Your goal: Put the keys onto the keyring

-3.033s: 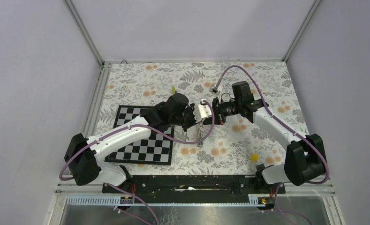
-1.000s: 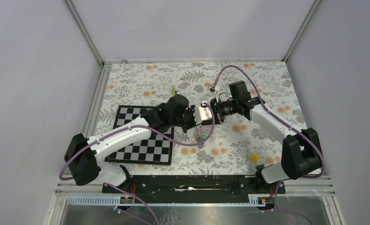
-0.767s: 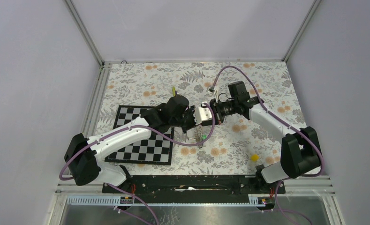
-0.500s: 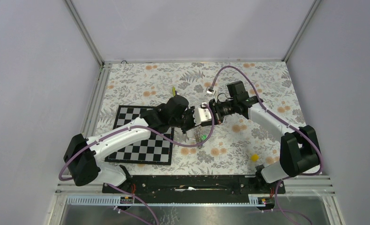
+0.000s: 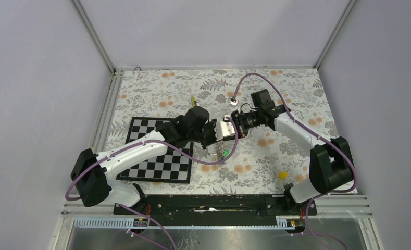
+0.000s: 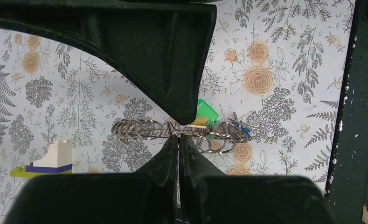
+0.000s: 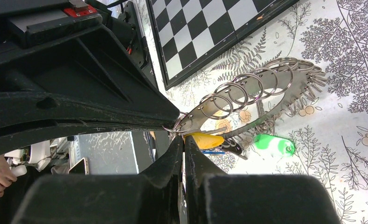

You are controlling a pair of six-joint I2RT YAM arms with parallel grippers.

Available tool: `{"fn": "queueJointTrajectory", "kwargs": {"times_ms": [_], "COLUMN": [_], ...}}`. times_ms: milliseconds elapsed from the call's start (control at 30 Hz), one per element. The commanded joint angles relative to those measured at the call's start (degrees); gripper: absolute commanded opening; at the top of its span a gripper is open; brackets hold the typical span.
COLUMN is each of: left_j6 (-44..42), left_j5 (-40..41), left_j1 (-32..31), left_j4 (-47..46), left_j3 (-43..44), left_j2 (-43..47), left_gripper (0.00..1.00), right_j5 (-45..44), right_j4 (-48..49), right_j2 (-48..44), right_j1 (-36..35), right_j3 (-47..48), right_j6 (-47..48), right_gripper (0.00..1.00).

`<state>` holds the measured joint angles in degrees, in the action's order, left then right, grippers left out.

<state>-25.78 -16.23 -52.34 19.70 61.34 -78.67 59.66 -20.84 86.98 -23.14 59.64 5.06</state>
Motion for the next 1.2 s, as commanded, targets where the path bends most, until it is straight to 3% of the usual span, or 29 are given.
{"fn": "queueJointTrajectory", "kwargs": {"times_ms": [0,1167], "left_j6": [-0.7,-5.4], "left_j5": [-6.9,-12.1], "left_j1": [-1.5,-3.9], "left_j4": [-2.3,2.8], "left_j3": [0.8,1.3], "left_j2": [3.2,1.7], "left_gripper": [0.0,0.0], "right_j5": [-3.0,-7.4], "right_j4": [1.5,-3.3], "right_j2": [0.9,3.5], "right_j1": [0.3,0.3], "right_j3": [3.1,6.5], "right_j6": [0.6,1.6], "right_gripper": [0.0,0.0]}}
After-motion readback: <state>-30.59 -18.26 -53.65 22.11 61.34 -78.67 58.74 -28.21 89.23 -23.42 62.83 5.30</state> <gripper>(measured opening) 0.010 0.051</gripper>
